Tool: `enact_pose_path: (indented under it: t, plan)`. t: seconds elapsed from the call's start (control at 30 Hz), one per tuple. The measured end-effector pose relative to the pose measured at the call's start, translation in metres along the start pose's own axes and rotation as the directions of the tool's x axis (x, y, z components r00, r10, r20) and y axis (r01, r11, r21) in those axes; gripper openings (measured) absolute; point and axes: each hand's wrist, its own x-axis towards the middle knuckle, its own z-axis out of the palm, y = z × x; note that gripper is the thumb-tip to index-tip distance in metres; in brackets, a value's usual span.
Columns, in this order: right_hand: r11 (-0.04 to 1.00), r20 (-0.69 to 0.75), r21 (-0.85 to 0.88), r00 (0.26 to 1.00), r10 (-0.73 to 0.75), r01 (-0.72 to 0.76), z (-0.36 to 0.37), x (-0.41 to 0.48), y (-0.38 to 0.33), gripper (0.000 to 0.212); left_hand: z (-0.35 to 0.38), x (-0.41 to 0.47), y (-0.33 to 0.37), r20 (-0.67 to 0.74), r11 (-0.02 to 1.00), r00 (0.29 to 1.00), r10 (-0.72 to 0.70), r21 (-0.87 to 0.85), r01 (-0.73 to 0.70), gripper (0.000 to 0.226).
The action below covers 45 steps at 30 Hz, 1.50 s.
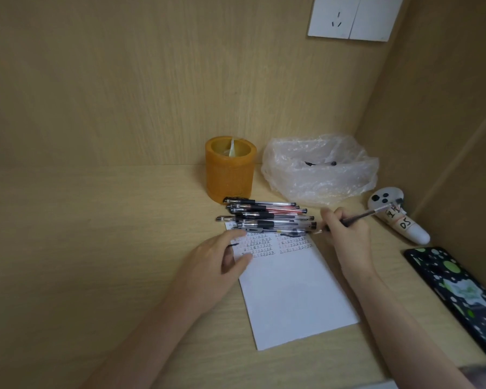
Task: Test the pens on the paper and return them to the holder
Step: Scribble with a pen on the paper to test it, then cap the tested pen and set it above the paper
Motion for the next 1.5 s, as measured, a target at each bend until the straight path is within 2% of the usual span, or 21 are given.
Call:
enact_pose_path:
  t: [0.07,0.13,0.23,0.3,0.4,0.53,0.7,0.8,0.9,0.97,1.07,1.23,1.3,1.37,1.5]
  plan:
    - [0.962,0.154,0.255,0.986,0.063,-0.101,0.001,0.000,-0.007,0.041,0.001,0.000,0.000,-0.011,0.990,1.000,0.016,-0.143,-0.017,0.037]
    - [0.890,0.354,0.384,0.929,0.106,-0.248,0.003,0.000,-0.008,0.050,0.003,0.001,0.001,0.015,0.974,0.998,0.054,-0.223,-0.049,0.044]
    - [0.841,0.551,0.430,0.834,0.042,-0.327,0.007,-0.003,-0.006,0.027,0.005,0.001,0.004,0.062,0.957,0.996,0.069,-0.285,-0.048,0.055]
    - [0.860,0.623,0.393,0.782,0.012,-0.326,0.009,-0.007,-0.005,0.030,0.004,0.002,0.005,0.060,0.947,0.996,0.059,-0.320,-0.037,0.061]
    - [0.916,0.632,0.305,0.775,0.010,-0.261,0.009,-0.011,-0.006,0.029,0.002,0.001,0.009,0.060,0.938,0.997,0.051,-0.347,-0.027,0.066]
    - [0.932,0.605,0.280,0.796,0.016,-0.231,0.011,-0.015,-0.012,0.028,0.002,0.001,0.012,0.074,0.933,0.996,0.049,-0.360,-0.019,0.066]
    - [0.940,0.626,0.259,0.779,0.011,-0.221,0.013,-0.019,-0.016,0.021,0.002,0.000,0.015,0.068,0.923,0.996,0.059,-0.385,-0.029,0.065]
    - [0.949,0.682,0.229,0.731,0.003,-0.218,0.013,-0.021,-0.015,0.017,0.004,-0.001,0.014,0.082,0.928,0.994,0.067,-0.371,-0.032,0.066]
    - [0.966,0.768,0.181,0.640,-0.021,-0.186,0.015,-0.023,-0.013,0.014,0.006,-0.001,0.013,0.099,0.946,0.993,0.067,-0.321,-0.032,0.066]
    - [0.968,0.792,0.172,0.611,-0.026,-0.181,0.015,-0.025,-0.014,0.020,0.006,-0.001,0.012,0.097,0.953,0.994,0.057,-0.301,-0.025,0.064]
    - [0.941,0.776,0.235,0.630,-0.030,-0.245,0.014,-0.022,-0.016,0.034,0.005,-0.001,0.009,0.047,0.944,0.999,0.022,-0.329,-0.005,0.052]
    - [0.913,0.720,0.308,0.693,-0.041,-0.267,0.014,-0.019,-0.015,0.027,-0.001,0.000,0.009,-0.080,0.939,0.995,-0.055,-0.342,0.025,0.009]
    - [0.918,0.679,0.319,0.733,-0.047,-0.236,0.015,-0.019,-0.014,0.017,-0.002,-0.001,0.010,-0.085,0.947,0.995,-0.048,-0.321,0.018,0.005]
    - [0.932,0.635,0.309,0.771,-0.056,-0.187,0.013,-0.019,-0.015,0.019,-0.001,-0.001,0.010,-0.101,0.950,0.994,-0.044,-0.313,0.010,0.006]
    - [0.937,0.664,0.302,0.744,-0.075,-0.175,0.010,-0.016,-0.015,0.018,0.000,-0.001,0.005,-0.108,0.956,0.993,-0.044,-0.293,0.011,0.006]
